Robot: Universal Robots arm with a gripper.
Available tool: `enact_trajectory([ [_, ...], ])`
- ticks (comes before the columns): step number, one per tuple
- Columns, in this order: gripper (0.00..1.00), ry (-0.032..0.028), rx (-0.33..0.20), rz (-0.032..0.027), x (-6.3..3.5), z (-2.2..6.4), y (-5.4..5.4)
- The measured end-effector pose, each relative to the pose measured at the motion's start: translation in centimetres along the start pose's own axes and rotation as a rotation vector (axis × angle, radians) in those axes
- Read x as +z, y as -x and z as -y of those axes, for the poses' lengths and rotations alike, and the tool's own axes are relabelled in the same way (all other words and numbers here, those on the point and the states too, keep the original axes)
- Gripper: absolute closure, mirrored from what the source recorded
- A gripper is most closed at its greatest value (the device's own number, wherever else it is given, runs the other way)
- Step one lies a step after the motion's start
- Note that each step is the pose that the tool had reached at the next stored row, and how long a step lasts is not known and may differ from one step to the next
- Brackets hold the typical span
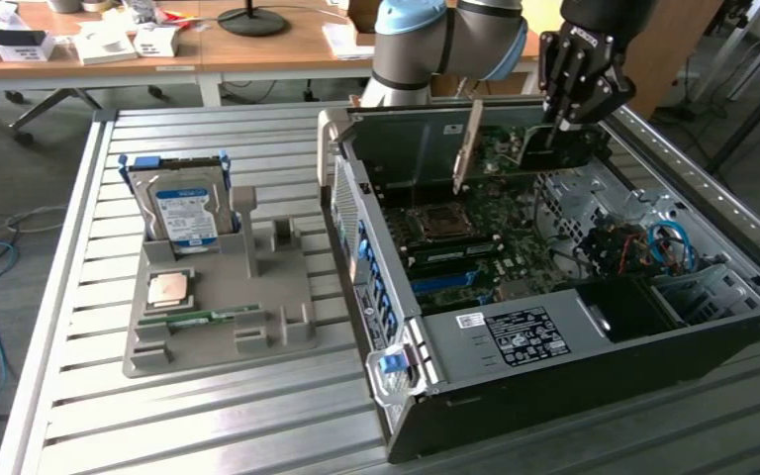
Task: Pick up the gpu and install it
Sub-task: 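Insert the gpu into the slot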
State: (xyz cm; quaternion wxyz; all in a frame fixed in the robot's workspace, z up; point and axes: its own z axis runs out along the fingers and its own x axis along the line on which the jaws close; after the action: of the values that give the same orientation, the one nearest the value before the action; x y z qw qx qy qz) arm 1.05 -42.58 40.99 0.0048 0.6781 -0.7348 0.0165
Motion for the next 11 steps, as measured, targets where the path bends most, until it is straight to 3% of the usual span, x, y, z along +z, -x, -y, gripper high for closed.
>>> enact_trajectory([
  [11,0.74,0.0023,0.0,-0.0003,0.39,-0.08,0.01],
])
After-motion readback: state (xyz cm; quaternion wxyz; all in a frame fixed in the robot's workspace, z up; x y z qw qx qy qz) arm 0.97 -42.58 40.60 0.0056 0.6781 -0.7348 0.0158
